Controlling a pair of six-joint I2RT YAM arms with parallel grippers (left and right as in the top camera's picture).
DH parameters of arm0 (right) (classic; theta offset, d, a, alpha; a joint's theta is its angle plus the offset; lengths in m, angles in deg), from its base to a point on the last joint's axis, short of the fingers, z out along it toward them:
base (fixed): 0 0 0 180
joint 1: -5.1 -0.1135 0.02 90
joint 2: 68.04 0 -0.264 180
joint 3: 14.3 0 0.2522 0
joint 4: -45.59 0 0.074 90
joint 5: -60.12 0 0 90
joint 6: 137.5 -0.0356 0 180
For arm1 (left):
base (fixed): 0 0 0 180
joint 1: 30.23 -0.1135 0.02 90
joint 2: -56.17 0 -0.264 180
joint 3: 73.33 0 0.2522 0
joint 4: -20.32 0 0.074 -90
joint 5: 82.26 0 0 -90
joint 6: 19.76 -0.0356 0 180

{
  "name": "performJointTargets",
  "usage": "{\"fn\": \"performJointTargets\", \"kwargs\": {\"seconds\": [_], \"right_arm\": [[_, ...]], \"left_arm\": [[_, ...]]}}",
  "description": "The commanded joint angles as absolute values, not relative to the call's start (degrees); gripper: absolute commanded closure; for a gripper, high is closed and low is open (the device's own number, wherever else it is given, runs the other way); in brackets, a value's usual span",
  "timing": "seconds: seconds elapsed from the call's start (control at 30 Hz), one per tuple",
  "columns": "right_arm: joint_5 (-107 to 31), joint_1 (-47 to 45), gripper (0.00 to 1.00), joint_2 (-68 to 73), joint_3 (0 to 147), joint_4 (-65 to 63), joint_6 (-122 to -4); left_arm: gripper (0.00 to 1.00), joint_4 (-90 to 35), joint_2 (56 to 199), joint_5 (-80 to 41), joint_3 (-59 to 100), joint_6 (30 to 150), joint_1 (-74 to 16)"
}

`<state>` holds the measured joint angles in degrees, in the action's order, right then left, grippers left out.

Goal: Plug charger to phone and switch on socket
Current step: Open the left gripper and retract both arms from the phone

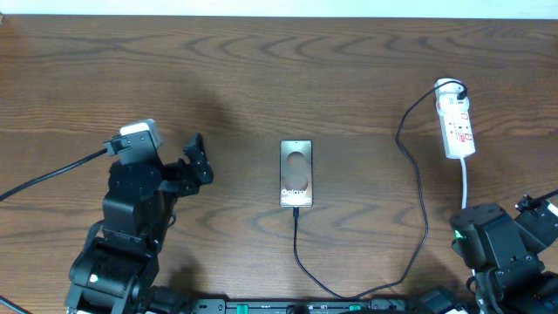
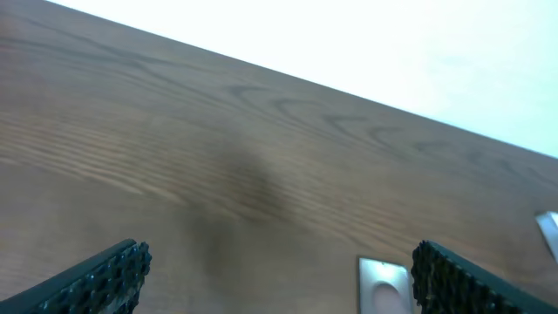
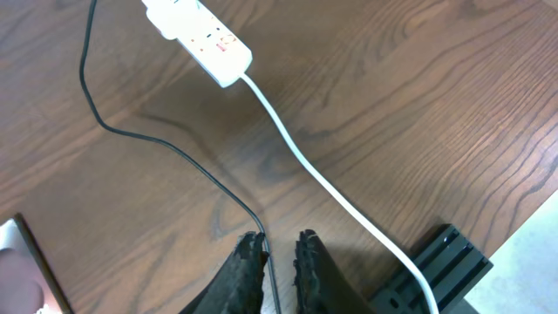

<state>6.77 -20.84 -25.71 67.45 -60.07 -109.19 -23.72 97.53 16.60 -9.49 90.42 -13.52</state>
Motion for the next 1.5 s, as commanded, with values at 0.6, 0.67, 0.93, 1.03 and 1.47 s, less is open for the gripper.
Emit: {"fn": "performJointTargets", "kwargs": {"seconds": [0.6,0.67,0.93,1.03,1.47], "right_arm": [[7.4,-20.5,0.93,-25.8,68.8,-60.1,-109.8],[7.0,-20.5,0.94,-25.8,68.8,-60.1,-109.8],[5.5,-20.5,0.99,-25.8,68.8,-60.1,-109.8],[5.5,-20.5,0.99,-25.8,68.8,-60.5,-109.8],[2.2,-20.5,0.98,-25.8,68.8,-60.8,-109.8]], "left_arm": [[0.02,-38.4,80.9,12.2,-10.1,86.2,-13.5],[0.02,-38.4,80.9,12.2,-10.1,86.2,-13.5],[0.02,-28.7,80.7,9.5,-14.3,83.7,-13.5],[0.02,-26.1,80.3,6.7,-17.9,83.6,-13.5],[0.02,-13.5,79.3,7.6,-29.3,83.6,-13.5]]}}
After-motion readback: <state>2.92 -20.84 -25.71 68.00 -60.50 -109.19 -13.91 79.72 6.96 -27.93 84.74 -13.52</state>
